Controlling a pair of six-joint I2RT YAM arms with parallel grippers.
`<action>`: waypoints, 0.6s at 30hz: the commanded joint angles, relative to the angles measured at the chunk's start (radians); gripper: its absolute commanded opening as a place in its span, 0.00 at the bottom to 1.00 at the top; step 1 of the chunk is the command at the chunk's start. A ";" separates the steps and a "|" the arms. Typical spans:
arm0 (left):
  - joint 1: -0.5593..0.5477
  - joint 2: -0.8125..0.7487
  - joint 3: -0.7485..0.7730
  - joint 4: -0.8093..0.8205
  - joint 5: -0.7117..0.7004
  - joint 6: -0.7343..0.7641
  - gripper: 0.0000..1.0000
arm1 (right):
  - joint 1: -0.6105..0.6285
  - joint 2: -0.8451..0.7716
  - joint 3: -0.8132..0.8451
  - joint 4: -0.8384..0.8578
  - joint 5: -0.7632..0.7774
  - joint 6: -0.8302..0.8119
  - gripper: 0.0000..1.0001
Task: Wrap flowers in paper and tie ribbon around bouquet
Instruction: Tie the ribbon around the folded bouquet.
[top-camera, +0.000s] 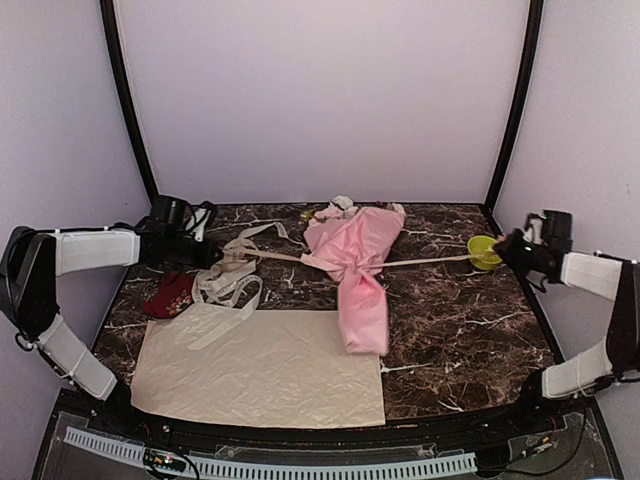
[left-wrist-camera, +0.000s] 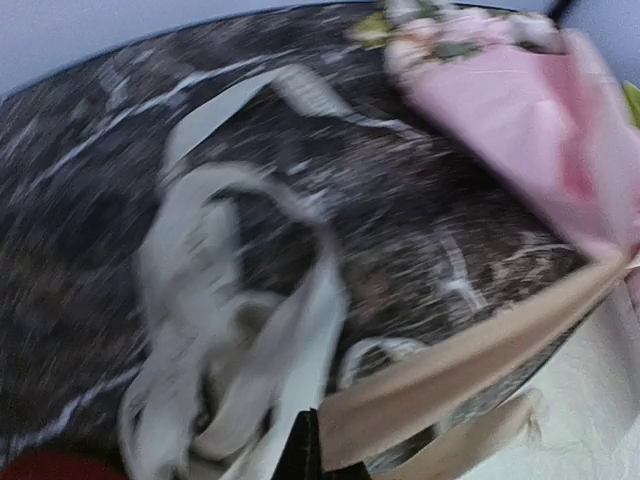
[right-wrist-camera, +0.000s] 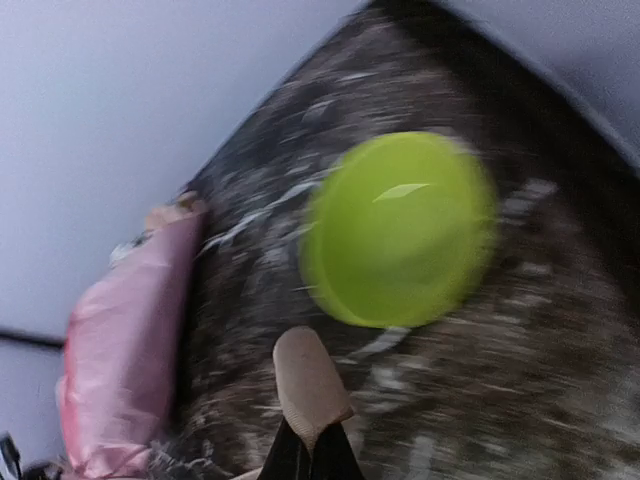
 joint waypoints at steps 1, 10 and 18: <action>0.250 -0.141 -0.206 -0.117 -0.118 -0.297 0.00 | -0.468 -0.274 -0.275 -0.099 0.173 0.052 0.00; 0.412 -0.008 -0.259 -0.097 0.049 -0.428 0.00 | -0.571 -0.320 -0.352 -0.157 0.193 -0.038 0.00; 0.437 -0.077 -0.261 -0.083 0.020 -0.420 0.00 | -0.549 -0.333 -0.292 -0.178 0.165 -0.073 0.00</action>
